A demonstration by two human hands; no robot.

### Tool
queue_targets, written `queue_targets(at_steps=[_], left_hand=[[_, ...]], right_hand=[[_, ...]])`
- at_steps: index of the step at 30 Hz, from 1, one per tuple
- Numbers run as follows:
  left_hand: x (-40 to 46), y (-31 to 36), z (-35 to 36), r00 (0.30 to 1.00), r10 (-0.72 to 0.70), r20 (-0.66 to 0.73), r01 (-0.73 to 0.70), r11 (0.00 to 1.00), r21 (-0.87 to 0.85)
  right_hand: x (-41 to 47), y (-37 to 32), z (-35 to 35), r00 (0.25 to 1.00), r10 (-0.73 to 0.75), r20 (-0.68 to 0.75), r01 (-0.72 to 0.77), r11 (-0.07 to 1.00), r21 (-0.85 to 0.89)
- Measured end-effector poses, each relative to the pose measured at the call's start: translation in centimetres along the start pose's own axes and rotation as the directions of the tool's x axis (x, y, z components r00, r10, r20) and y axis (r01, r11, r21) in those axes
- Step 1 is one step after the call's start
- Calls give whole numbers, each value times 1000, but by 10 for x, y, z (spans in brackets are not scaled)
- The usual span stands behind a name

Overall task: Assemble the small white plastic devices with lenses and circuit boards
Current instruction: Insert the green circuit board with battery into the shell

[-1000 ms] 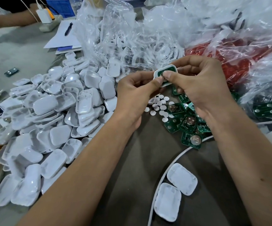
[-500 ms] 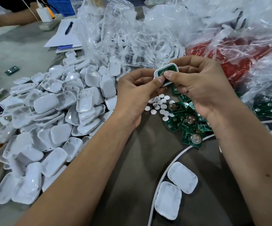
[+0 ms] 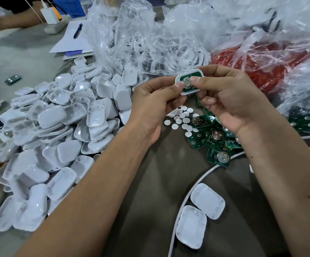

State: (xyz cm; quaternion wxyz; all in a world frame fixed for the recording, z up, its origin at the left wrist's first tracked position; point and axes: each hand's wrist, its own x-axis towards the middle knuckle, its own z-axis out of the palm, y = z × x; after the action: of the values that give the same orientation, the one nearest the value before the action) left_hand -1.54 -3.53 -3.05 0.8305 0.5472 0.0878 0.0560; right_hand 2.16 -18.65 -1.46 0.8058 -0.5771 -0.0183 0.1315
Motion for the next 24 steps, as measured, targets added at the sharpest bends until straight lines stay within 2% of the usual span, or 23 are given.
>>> queue_targets(at_steps=[6, 10, 17, 24], left_hand=[[1, 3, 0, 998, -6, -60, 9, 999, 40], [1, 3, -2, 997, 21, -75, -14, 996, 89], [2, 2, -4, 995, 74, -60, -66, 990, 126], [5, 4, -6, 997, 25, -74, -22, 999, 35]], right_hand=[[-1, 1, 2, 997, -67, -34, 63, 992, -107], [-2, 2, 4, 985, -174, -1, 170, 963, -210], [-4, 3, 7, 970, -240, 27, 238, 933, -268], [-2, 4, 5, 965, -260, 19, 254, 923, -289]])
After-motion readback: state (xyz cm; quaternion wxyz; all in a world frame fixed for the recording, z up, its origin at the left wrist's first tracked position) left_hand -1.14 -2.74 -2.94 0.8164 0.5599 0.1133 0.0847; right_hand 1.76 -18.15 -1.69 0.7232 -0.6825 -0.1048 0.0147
